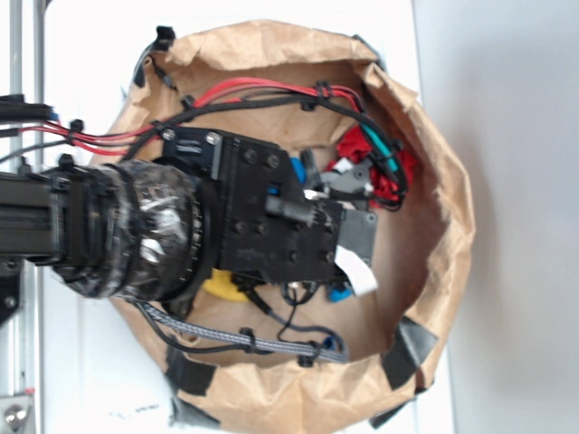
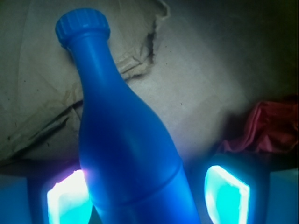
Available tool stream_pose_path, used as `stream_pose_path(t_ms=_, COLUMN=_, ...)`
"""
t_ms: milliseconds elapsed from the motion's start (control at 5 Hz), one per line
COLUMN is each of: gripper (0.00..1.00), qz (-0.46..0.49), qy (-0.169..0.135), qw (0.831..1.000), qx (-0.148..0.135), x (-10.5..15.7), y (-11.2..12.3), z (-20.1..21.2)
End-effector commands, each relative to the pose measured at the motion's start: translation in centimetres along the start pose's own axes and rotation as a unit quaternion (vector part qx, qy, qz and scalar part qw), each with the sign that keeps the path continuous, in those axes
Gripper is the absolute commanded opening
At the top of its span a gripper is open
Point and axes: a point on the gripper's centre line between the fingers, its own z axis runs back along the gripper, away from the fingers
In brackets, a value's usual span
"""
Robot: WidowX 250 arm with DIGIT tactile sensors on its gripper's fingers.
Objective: Grab the blue bottle.
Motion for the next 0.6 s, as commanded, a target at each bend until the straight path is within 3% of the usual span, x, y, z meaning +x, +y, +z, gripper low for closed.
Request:
stream_pose_path(t_ms=0, gripper=0.0, qz=0.028, qy=0.007, qw=1.0, qx=0.008, x=2.9, y=-0.2, z=0.1)
stream_pose_path(t_ms=200, gripper=0.0, qz=0.035, qy=-0.014, qw=0.999, qx=-0.004, x=2.7, y=0.3, z=1.8)
stream_pose_path(t_ms=400, gripper=0.0, qz=0.05, qy=-0.056, qw=0.996, qx=-0.039, x=1.6, y=1.3, z=6.0)
